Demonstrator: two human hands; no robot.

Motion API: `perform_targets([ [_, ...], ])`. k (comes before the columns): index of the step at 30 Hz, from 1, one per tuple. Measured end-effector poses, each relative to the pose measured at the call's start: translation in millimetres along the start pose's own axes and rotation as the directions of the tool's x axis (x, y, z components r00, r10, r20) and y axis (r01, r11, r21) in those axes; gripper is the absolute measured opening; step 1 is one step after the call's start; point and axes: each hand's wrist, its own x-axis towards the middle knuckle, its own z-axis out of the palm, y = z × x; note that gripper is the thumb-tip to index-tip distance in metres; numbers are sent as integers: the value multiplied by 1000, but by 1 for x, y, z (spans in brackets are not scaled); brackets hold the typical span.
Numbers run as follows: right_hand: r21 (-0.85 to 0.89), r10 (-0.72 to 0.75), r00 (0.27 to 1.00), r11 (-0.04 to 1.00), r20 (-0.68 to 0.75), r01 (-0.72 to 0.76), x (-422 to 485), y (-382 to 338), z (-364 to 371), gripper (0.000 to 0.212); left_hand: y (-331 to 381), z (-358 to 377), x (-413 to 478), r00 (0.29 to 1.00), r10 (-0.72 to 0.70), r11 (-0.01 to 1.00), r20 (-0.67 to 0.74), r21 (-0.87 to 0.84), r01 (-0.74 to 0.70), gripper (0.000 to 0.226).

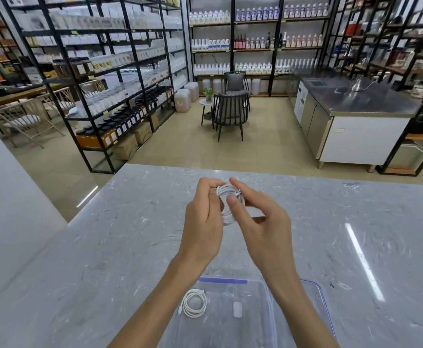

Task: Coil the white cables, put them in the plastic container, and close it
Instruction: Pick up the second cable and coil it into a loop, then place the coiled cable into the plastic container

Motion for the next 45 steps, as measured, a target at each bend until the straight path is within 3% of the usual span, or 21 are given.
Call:
perform_targets([
  [3, -230, -237, 958, 953, -160, 197, -2, 2, 7, 31, 4, 6, 1, 1000, 14, 1000, -13, -9, -14, 25],
  [7, -266, -438, 834, 893, -335, 363, 2, 1, 11, 15, 14, 13, 1, 1000, 24, 995, -11, -96, -25, 26],
  [9, -209, -405, 816, 914, -411, 348, 6, -4, 12, 14, 19, 15, 0, 1000, -1, 988, 3, -152, 2, 26],
  [13, 33, -202, 846, 968, -493, 250, 11, -17, 16, 18, 24, 17, -3, 1000, -19, 976, 11, -218, 20, 24],
  [21, 242, 17, 874, 963, -486, 116, 13, -22, 17, 9, 16, 9, -21, 997, 40, 985, 61, -168, -29, 24],
  [24, 342, 95, 914, 938, -393, 50, 13, -20, 13, 6, 10, 3, -21, 997, 66, 994, 44, -85, -62, 21],
  [27, 434, 207, 978, 881, 5, -189, 8, -7, -1, 11, -3, -8, -16, 998, 39, 998, 53, -45, -36, 18],
  [30, 392, 303, 900, 822, 312, -413, -5, 7, -15, 20, -22, -14, -17, 996, -20, 1000, 85, 18, 18, 18],
  [35, 262, 442, 864, 827, 242, -497, -18, 23, -12, 27, -45, -2, -32, 987, -103, 994, 123, 59, 96, 16],
  [40, 232, 551, 726, 707, 412, -668, -28, 53, -18, 25, -71, -3, -52, 967, -204, 979, 155, 60, 197, 19],
  [45, 146, 686, 611, 610, 395, -779, -53, 108, -8, 25, -118, -7, -86, 866, -450, 893, 218, 135, 430, 28],
])
